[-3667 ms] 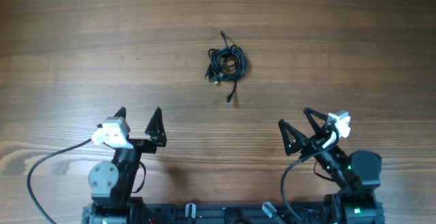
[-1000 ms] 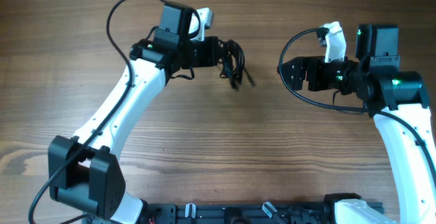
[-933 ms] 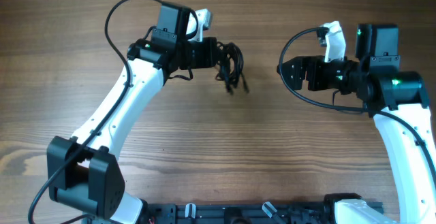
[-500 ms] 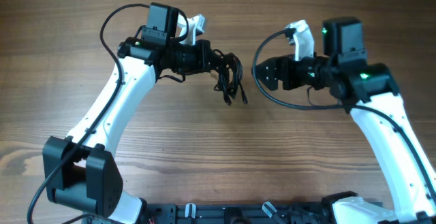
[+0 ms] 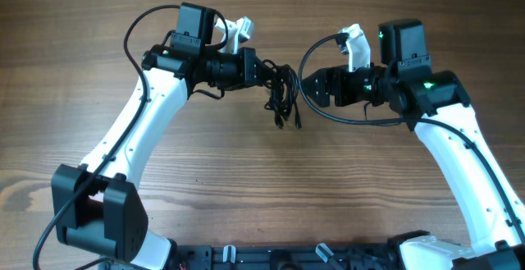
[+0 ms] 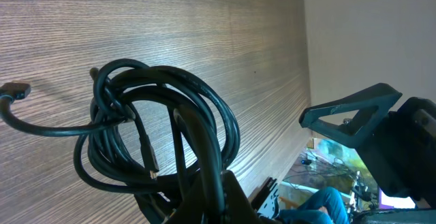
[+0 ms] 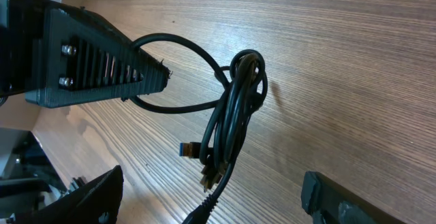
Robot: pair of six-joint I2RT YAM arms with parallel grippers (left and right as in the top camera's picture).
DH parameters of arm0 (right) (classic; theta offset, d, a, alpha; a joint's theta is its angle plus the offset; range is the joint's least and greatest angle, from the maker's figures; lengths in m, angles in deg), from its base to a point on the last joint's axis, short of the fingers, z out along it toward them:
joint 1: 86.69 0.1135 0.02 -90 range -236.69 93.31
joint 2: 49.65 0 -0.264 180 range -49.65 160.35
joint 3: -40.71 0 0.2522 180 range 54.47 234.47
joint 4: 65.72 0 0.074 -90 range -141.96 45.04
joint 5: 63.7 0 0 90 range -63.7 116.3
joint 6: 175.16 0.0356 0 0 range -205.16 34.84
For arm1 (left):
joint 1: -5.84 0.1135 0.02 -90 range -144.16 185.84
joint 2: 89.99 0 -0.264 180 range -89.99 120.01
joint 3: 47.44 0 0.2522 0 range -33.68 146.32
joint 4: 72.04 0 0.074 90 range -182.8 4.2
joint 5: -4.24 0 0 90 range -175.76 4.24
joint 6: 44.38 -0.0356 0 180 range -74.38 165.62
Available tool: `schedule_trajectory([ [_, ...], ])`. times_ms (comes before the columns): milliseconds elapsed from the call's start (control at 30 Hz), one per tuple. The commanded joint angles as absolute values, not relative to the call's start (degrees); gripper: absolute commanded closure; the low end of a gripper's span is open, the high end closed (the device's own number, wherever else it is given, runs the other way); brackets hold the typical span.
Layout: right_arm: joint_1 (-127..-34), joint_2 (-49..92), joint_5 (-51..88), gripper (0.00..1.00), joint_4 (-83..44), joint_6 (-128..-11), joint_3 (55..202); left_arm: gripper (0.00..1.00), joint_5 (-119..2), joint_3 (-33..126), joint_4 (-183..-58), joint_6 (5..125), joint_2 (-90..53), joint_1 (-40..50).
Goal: Untangle cables
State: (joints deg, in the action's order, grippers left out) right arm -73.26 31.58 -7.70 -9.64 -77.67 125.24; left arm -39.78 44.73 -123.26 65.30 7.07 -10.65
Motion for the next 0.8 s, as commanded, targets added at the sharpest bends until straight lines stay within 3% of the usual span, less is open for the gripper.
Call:
schedule_trajectory([
  [0,-73.0,32.0,-7.0,0.14,-9.9,-77.5,126.4,0.96,-37.4,45.7,-122.7,65.6,6.3,-10.4],
  [467,-73.0,33.8,-7.0,0.15,-10.3,-76.1,126.4,0.96,-37.6,45.7,-122.7,68.5,6.3,-10.4],
  [767,-72.1,38.6,-7.2,0.22,-13.1,-74.4,126.4,0.96,-37.6,45.7,-122.7,73.2,6.3,-10.4],
])
